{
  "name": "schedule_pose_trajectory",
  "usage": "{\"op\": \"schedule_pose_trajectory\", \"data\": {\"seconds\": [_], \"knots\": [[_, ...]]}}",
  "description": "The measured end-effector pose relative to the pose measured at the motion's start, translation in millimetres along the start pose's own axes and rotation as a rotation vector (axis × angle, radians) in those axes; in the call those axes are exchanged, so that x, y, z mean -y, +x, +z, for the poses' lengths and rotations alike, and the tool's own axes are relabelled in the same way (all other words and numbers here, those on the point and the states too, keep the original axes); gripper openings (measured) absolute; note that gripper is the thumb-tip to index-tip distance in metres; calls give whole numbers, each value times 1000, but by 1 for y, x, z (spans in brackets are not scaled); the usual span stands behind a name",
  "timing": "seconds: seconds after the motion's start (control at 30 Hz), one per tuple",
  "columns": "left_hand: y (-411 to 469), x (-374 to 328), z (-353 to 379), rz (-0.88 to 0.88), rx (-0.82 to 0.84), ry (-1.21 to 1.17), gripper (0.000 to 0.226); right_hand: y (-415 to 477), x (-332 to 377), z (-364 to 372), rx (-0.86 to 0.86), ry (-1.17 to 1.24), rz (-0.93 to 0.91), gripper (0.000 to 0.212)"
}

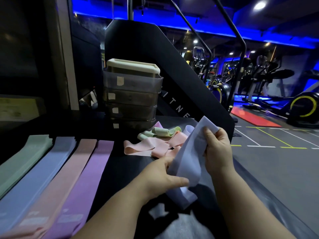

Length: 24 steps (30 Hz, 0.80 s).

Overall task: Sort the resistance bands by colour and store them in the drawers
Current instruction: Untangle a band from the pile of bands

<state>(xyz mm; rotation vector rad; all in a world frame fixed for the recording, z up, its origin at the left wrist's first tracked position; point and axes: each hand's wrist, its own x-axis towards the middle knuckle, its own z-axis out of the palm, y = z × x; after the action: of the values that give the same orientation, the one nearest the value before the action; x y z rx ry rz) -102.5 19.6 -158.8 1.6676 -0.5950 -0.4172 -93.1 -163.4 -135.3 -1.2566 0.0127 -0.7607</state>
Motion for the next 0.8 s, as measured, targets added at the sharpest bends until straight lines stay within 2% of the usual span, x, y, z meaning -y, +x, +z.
{"op": "schedule_pose_trajectory", "data": {"seconds": [0.1,0.23,0.37,0.47,0.63,0.73,0.8], "knots": [[2,2,0,37,-52,-12,28,2,0,-1,-21,9,-23,8],[4,4,2,39,-99,-44,48,6,-1,-4,-86,-21,-61,14],[5,3,3,19,-95,-93,45,12,-5,-12,-130,-28,-23,9],[3,4,4,-10,-42,-98,44,17,-10,-17,-185,-50,2,9],[-1,4,5,-74,69,-16,73,24,-16,-24,-280,-81,20,16],[-4,1,2,-112,153,-16,70,24,-16,-23,-314,-123,14,22],[-8,-3,1,-136,186,-52,60,23,-16,-23,-332,-151,22,24]]}}
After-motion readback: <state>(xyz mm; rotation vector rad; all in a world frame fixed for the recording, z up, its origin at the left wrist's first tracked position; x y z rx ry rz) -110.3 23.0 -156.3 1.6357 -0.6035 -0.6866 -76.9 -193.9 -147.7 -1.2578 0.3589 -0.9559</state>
